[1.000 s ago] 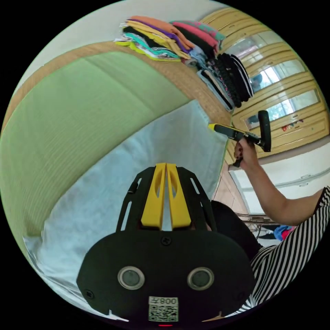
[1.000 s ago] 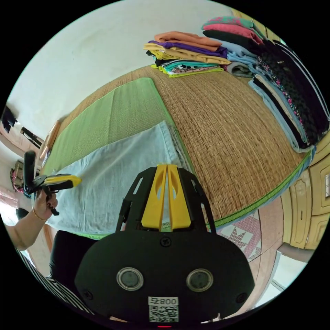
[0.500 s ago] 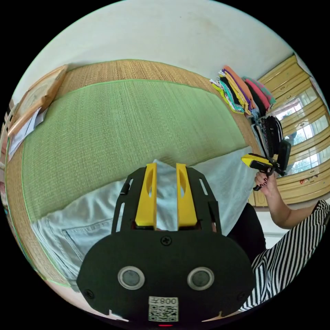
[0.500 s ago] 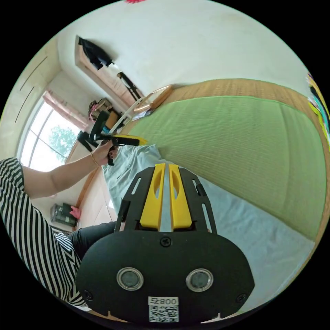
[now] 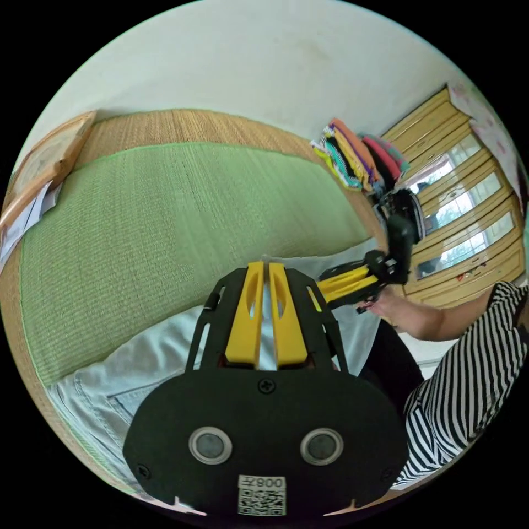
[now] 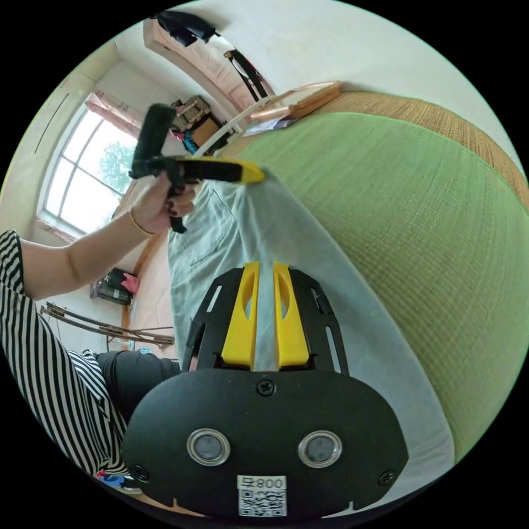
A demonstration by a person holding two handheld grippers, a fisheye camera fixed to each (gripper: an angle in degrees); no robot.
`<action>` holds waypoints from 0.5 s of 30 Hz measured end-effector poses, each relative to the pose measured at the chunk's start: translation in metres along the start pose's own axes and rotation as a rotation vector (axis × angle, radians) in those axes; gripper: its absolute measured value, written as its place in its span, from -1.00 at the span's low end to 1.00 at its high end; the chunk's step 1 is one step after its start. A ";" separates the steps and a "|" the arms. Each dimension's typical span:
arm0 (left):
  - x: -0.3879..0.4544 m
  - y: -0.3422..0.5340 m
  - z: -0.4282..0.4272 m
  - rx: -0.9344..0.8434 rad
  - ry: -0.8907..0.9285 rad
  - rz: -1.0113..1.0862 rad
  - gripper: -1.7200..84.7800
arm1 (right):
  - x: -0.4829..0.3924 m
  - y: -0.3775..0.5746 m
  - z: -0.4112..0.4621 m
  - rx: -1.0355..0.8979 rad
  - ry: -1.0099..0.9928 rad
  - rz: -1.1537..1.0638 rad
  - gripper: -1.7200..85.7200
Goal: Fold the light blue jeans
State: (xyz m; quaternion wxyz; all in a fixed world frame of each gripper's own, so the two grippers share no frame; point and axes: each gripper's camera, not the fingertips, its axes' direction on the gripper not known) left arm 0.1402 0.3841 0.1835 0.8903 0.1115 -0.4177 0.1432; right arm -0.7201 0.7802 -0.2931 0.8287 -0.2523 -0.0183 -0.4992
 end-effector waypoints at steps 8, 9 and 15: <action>-0.030 0.083 0.050 0.098 0.023 0.050 -0.93 | -0.047 -0.018 -0.071 0.048 -0.080 -0.074 -0.90; -0.033 0.087 0.054 0.098 0.023 0.052 -0.94 | -0.052 -0.021 -0.082 0.070 -0.067 -0.083 -0.90; -0.054 0.120 0.099 0.096 0.022 0.065 -0.94 | -0.084 -0.077 -0.134 0.146 0.135 -0.183 -0.82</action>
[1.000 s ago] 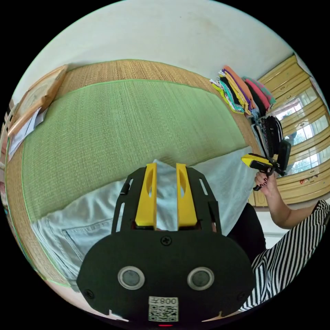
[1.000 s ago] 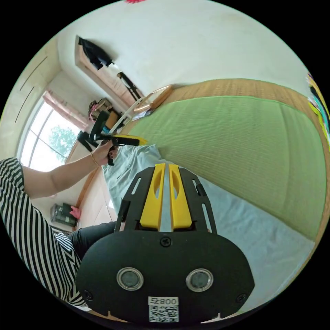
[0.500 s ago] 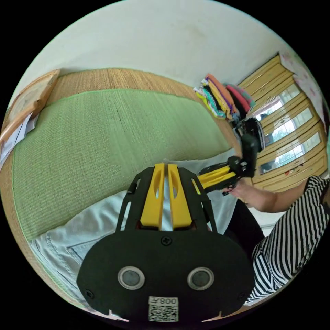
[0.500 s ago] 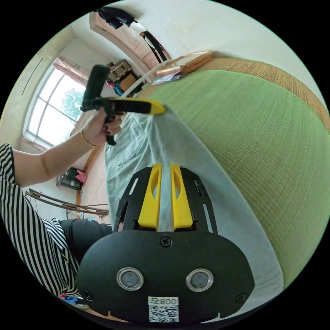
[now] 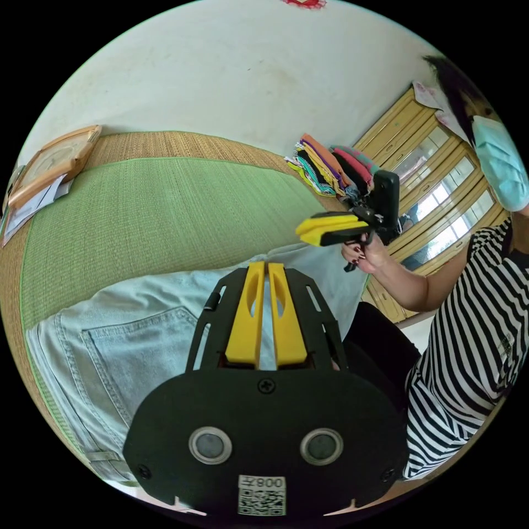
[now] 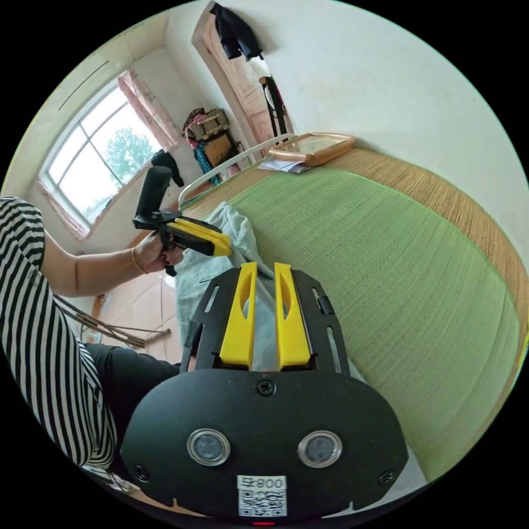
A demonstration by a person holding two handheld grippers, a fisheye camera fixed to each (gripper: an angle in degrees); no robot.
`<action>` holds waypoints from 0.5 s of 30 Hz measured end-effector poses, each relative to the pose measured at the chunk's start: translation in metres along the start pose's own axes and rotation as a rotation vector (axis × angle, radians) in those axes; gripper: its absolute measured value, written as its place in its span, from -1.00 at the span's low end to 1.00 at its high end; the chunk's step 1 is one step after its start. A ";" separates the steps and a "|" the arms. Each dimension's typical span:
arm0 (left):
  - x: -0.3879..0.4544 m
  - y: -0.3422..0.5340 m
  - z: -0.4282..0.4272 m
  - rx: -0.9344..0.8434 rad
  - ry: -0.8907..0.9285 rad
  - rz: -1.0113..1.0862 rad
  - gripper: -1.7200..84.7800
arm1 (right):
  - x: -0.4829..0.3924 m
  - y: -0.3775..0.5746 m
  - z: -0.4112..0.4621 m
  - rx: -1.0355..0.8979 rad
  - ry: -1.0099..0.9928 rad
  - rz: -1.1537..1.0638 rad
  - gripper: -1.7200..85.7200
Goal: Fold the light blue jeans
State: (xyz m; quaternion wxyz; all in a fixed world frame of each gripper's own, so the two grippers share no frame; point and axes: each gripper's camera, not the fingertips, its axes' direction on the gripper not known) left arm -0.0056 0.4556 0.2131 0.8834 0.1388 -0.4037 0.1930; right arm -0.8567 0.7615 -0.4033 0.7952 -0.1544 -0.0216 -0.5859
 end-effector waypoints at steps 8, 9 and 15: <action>-0.025 0.032 0.055 -0.002 -0.012 0.007 -0.94 | -0.037 -0.064 0.023 -0.179 0.011 -0.315 -0.80; -0.027 0.034 0.058 0.001 -0.008 0.003 -0.94 | -0.039 -0.066 0.022 -0.176 0.018 -0.326 -0.80; -0.034 0.049 0.095 0.010 -0.012 0.006 -0.94 | -0.042 -0.085 0.011 -0.191 -0.046 -0.356 -0.80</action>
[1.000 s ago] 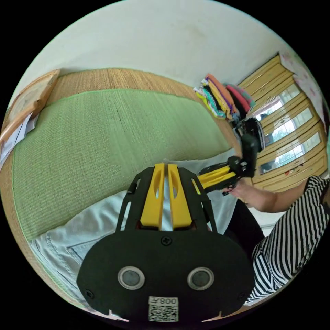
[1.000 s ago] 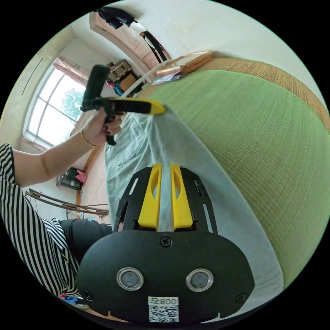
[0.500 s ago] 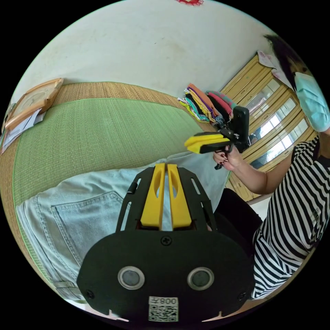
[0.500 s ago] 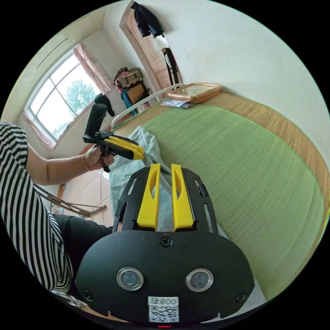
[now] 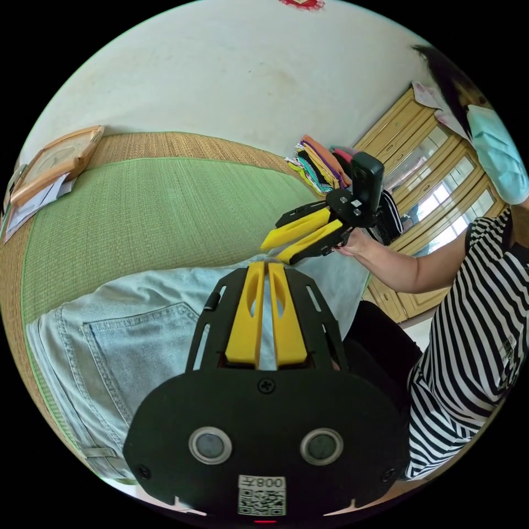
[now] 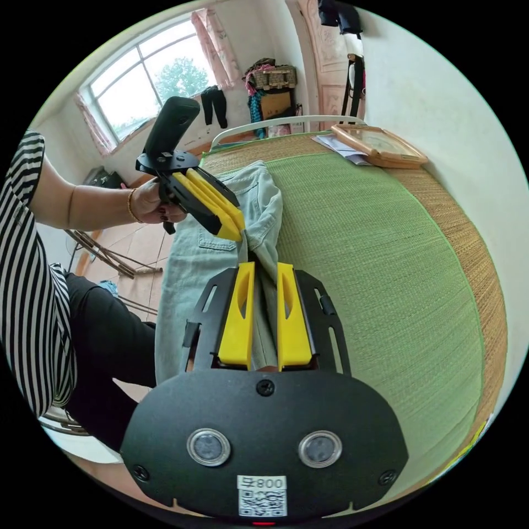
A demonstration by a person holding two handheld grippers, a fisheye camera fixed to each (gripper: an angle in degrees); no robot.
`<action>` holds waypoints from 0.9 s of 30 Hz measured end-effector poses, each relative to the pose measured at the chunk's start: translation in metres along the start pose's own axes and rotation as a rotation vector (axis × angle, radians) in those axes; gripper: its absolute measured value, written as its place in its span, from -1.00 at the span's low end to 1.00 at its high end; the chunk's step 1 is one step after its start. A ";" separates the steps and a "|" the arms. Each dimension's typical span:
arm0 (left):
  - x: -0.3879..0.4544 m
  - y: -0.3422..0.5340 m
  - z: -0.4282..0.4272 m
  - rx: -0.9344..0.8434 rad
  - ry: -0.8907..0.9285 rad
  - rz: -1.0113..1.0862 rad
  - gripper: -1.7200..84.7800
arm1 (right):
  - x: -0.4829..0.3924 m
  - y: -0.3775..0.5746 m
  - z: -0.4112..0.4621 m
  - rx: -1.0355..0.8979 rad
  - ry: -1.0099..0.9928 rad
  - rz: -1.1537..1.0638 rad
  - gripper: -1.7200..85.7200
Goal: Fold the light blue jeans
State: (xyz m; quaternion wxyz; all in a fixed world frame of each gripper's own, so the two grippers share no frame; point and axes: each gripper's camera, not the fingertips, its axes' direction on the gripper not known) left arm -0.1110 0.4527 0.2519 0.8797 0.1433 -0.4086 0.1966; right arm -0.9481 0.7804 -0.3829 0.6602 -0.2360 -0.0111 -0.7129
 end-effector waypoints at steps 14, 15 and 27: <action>-0.018 0.038 0.033 0.082 -0.218 -0.253 -0.95 | 0.027 -0.020 -0.020 0.086 0.022 0.119 -0.95; -0.025 0.043 0.031 0.089 -0.258 -0.301 -0.95 | 0.029 -0.020 -0.022 0.092 0.026 0.128 -0.95; -0.044 0.083 0.054 0.014 -0.556 -0.595 -0.96 | 0.105 0.013 -0.016 0.240 -0.097 0.510 -0.96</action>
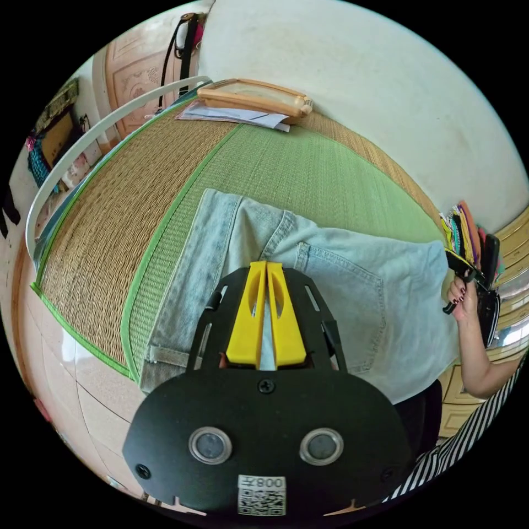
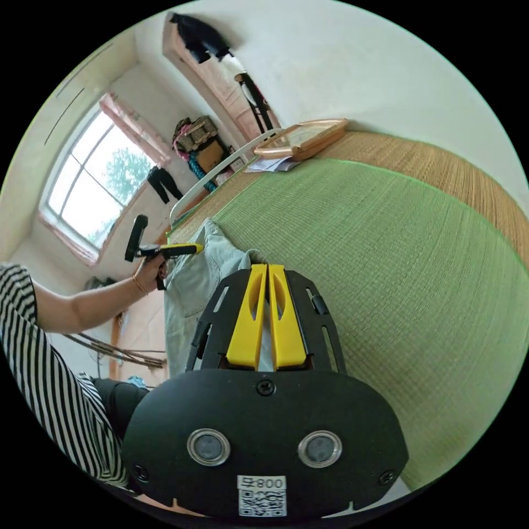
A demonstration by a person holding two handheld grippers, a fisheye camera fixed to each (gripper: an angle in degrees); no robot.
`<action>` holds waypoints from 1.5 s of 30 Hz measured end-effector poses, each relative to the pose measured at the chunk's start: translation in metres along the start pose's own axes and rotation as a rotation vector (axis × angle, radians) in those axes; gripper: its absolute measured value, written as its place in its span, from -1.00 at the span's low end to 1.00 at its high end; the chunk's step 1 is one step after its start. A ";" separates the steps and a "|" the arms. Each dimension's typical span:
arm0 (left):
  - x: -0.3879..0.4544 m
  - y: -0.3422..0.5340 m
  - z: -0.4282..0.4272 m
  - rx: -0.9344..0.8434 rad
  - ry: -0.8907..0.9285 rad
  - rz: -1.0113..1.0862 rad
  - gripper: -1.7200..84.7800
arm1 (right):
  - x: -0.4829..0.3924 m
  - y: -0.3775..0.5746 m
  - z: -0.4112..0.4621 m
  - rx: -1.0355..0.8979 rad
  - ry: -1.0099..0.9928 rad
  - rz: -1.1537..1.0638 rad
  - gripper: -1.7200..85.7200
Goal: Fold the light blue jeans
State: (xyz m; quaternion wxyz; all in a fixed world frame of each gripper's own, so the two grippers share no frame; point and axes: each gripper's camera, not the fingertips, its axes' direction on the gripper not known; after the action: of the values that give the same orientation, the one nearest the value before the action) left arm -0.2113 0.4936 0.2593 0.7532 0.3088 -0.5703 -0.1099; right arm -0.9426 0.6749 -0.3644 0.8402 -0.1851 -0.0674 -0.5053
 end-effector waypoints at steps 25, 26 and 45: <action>0.030 -0.046 -0.010 -0.005 -0.039 -0.083 -0.96 | 0.087 0.016 0.083 -0.070 -0.058 0.297 -0.96; 0.031 -0.050 -0.013 -0.004 -0.039 -0.103 -0.96 | 0.091 0.018 0.087 -0.074 -0.073 0.314 -0.96; 0.201 -0.145 0.005 -0.144 0.420 0.472 -0.96 | 0.045 0.106 0.026 0.022 -0.053 0.290 -0.96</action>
State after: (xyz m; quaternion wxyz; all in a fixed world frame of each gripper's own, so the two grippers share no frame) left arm -0.1235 0.2740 0.3337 0.8791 0.1300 -0.4488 0.0940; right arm -0.8262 0.6927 -0.3525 0.9043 -0.1969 -0.0674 -0.3728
